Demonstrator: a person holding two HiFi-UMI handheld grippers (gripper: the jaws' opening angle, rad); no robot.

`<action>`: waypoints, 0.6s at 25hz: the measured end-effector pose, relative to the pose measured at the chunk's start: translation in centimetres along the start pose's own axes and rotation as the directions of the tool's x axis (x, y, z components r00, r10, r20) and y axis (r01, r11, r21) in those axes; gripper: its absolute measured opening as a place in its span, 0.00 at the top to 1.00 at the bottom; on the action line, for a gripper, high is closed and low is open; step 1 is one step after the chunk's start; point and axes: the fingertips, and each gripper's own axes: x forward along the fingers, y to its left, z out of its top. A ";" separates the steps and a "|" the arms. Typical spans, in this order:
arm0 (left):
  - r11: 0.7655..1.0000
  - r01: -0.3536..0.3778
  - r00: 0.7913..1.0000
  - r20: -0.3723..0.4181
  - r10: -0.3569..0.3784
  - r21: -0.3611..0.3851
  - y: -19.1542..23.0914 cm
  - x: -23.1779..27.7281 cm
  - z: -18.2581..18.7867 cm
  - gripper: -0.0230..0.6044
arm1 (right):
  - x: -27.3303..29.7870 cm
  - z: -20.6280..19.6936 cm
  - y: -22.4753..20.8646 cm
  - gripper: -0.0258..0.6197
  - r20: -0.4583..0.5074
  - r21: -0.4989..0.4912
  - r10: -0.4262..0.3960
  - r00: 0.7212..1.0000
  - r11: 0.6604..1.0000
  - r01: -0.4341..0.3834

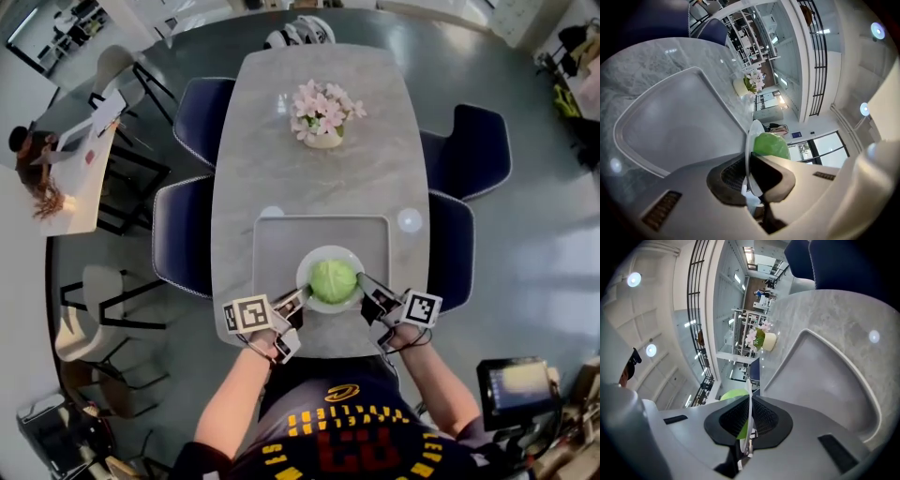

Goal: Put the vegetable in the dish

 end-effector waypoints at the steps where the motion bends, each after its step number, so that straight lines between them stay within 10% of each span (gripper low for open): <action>1: 1.000 -0.019 1.000 -0.004 0.019 0.004 0.5 0.0 0.4 0.95 | 0.3 -0.1 -0.4 0.93 0.008 0.014 -0.016 1.000 1.000 0.015; 15: 0.997 -0.069 0.984 -0.165 0.074 0.039 6.5 1.9 3.6 0.91 | 3.9 -1.1 -5.6 0.93 0.052 0.081 -0.134 0.990 0.988 0.130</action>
